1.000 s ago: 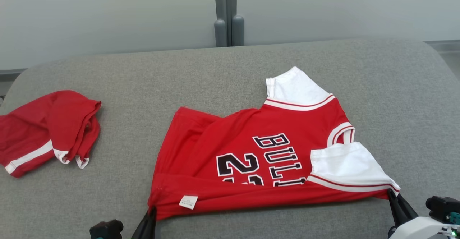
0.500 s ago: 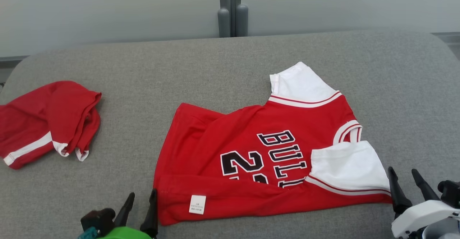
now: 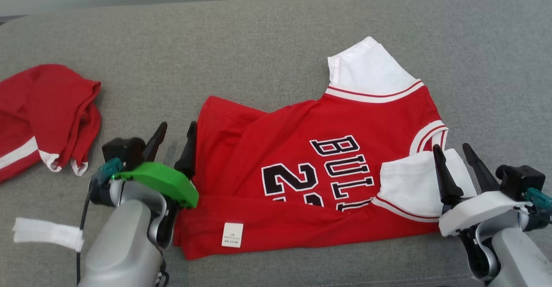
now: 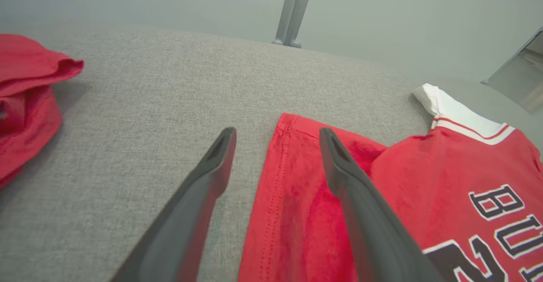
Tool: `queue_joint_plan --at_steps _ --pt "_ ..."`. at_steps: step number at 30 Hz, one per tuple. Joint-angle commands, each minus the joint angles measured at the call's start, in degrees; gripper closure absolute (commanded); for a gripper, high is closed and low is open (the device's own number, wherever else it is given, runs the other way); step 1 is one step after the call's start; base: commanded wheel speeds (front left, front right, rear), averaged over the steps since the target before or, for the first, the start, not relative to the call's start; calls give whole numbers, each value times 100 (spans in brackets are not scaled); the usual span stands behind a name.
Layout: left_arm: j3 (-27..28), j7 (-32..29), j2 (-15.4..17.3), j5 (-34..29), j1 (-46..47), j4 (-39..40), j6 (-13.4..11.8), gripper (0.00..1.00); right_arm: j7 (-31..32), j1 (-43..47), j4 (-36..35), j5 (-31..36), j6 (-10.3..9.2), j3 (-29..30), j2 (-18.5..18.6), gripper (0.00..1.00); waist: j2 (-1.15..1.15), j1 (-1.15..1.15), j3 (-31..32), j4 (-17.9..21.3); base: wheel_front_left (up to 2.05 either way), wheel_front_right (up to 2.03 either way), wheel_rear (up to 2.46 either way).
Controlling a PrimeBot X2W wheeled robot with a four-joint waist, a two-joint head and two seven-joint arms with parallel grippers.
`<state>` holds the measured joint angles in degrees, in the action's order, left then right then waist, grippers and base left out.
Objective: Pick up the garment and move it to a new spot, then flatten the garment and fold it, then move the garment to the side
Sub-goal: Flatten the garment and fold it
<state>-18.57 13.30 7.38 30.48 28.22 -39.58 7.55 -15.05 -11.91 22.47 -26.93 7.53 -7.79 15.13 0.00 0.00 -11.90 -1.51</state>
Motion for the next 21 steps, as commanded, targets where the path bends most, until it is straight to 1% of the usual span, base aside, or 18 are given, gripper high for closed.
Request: queue_joint_plan --at_steps 1,8,14,19,20,21 --pt "-48 -34 33 75 272 -148 -13 0 -18 -116 -20 53 -8 -35 -2 0 0 0 -283 128 0 0 0" --pt "-333 -122 78 171 1159 -1054 -14 0 -18 -386 -98 2 -9 -200 -27 0 0 0 -571 359 0 0 0" --pt "-499 -53 109 281 1512 -1621 -13 0 -18 -496 -187 -19 -9 -230 -6 0 0 0 -728 520 0 0 0" --pt "-633 10 102 327 1668 -1991 -13 0 -18 -538 -239 4 -9 -196 42 0 0 0 -816 553 0 0 0" --pt "-657 16 75 356 1677 -2055 -13 4 -18 -547 -244 11 -9 -190 51 0 0 0 -825 549 0 0 0" --pt "-686 23 54 372 1685 -2104 -13 16 -18 -560 -245 22 -9 -190 62 0 0 0 -832 541 0 0 0"
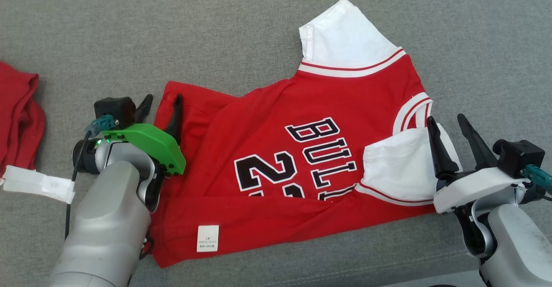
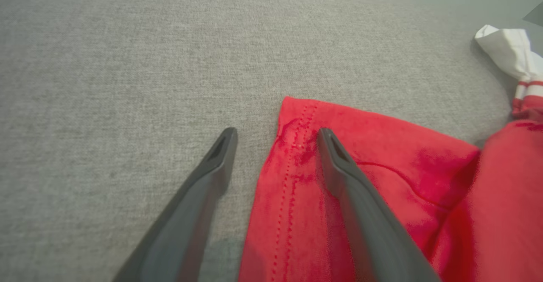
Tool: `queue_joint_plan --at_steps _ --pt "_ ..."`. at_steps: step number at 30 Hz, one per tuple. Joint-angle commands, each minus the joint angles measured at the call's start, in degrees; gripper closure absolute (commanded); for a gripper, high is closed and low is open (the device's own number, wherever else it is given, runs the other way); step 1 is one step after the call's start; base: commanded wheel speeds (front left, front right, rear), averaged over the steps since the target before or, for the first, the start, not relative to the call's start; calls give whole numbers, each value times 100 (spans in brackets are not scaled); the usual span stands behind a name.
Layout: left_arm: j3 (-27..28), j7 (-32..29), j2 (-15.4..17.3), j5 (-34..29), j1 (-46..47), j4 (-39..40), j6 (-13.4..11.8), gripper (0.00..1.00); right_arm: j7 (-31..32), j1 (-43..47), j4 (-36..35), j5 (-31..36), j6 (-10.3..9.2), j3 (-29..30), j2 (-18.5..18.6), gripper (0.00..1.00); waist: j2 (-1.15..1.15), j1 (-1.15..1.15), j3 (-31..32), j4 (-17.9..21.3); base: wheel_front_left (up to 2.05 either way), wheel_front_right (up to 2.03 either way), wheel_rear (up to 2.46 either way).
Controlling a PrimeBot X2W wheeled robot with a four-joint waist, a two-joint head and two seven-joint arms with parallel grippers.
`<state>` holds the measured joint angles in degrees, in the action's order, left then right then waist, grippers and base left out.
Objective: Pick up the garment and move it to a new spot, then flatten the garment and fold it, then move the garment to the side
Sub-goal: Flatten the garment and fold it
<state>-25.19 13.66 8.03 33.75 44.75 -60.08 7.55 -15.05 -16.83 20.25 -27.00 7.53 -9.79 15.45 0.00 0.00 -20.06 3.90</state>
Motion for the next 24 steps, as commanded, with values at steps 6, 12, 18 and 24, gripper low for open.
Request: queue_joint_plan --at_steps 6,12,18,24 --pt "-256 92 -94 150 108 -5 -13 100 -18 -187 -58 41 -9 34 107 0 0 0 -17 -152 0 0 0" --pt "88 163 -10 207 167 397 -96 100 -18 -488 13 13 -9 17 252 0 0 0 -7 -409 0 0 0" --pt "572 151 -94 -121 -261 1090 -260 100 246 -1300 335 105 -9 -222 471 0 0 0 -75 -771 0 0 0" --pt "817 153 -260 -382 -269 1393 -197 100 825 -2304 929 236 -9 -354 472 0 0 0 -291 -1094 0 0 0"
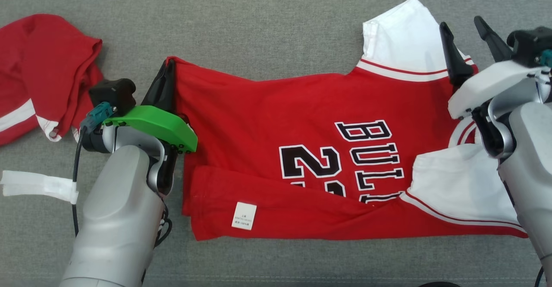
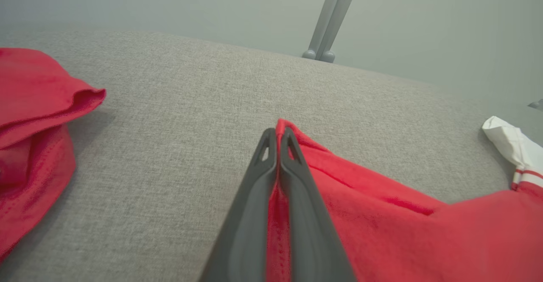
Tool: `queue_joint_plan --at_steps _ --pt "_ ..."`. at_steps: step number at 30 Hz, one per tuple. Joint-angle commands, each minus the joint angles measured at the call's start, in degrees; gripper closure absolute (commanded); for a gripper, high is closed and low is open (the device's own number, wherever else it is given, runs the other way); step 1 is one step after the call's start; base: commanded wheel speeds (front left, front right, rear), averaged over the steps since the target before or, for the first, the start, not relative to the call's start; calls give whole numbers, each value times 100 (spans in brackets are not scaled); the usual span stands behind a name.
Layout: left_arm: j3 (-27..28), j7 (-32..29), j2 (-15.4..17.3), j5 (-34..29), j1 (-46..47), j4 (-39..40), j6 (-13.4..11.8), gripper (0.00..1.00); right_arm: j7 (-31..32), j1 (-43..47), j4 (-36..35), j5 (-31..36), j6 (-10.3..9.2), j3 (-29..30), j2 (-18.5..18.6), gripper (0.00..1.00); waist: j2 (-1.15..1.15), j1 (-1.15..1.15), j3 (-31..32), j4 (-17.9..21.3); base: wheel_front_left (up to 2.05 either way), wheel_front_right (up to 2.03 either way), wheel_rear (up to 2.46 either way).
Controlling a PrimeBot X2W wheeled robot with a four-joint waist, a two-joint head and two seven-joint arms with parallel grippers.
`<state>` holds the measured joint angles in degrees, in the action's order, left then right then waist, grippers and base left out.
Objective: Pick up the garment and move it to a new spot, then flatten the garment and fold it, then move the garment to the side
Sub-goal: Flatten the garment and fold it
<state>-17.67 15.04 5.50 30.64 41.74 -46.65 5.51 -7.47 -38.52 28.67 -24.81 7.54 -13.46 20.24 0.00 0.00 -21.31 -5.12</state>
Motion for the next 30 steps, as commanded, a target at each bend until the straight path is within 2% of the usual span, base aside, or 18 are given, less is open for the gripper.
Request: queue_joint_plan --at_steps 1,9,16,17,18,20,21,30 --pt "101 15 -34 -115 55 102 12 100 181 -300 214 56 -10 5 0 0 0 0 -217 -243 0 0 0" --pt "190 17 -209 -372 276 232 90 100 827 -1378 1298 358 -10 222 -32 0 0 0 -606 -595 0 0 0" --pt "115 17 -249 -367 374 291 135 100 1199 -1830 1977 522 -11 220 -89 0 0 0 -774 -726 0 0 0" --pt "76 16 -249 -308 368 302 139 100 1237 -1863 2049 535 -10 205 -100 10 0 0 -780 -730 0 0 0" --pt "35 16 -250 -272 368 314 134 100 1268 -1900 2125 537 -10 205 -101 34 0 0 -787 -730 0 0 0" --pt "-30 16 -249 -207 362 323 139 100 1261 -1901 2236 522 -10 190 -111 89 0 0 -788 -730 0 0 0" --pt "-49 16 -247 -183 358 322 141 100 1235 -1924 2275 499 -11 192 -101 100 0 0 -784 -728 0 0 0" --pt "-49 16 -246 -212 455 300 90 100 652 -2251 2443 628 -11 420 82 100 0 0 -767 -687 0 0 0"
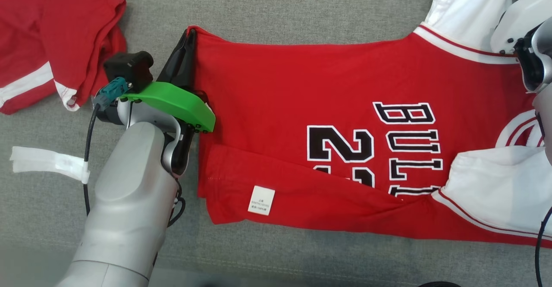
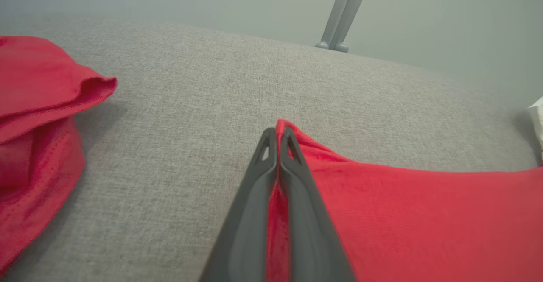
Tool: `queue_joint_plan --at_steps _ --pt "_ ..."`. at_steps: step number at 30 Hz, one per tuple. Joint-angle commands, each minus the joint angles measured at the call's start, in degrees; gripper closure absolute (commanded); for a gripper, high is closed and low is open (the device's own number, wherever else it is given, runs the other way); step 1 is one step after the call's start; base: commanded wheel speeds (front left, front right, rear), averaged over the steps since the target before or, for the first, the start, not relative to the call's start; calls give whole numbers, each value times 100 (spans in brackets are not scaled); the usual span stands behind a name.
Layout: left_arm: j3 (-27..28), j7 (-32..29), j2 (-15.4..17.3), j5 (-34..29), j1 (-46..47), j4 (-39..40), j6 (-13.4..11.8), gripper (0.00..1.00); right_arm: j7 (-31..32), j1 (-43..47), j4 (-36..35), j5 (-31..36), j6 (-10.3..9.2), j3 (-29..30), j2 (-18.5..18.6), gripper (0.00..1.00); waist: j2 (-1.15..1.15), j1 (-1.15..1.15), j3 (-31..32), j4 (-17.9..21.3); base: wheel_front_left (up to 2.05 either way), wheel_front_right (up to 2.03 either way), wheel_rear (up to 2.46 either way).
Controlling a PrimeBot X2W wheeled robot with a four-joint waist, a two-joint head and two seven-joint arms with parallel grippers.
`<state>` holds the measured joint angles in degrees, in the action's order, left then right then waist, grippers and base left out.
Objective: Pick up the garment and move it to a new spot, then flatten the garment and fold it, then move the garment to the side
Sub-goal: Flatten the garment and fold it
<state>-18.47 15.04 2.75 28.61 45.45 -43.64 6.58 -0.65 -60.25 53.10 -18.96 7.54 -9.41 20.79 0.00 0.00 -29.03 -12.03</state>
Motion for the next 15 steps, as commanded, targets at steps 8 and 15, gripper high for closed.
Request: queue_joint_plan --at_steps 8,15 --pt "160 17 30 -158 -3 -17 19 100 -758 -34 190 183 -11 150 -24 100 0 0 305 140 0 0 0" --pt "389 17 31 -279 -517 101 68 100 -1198 674 -65 -296 -11 -275 -147 100 0 0 869 343 0 0 0"
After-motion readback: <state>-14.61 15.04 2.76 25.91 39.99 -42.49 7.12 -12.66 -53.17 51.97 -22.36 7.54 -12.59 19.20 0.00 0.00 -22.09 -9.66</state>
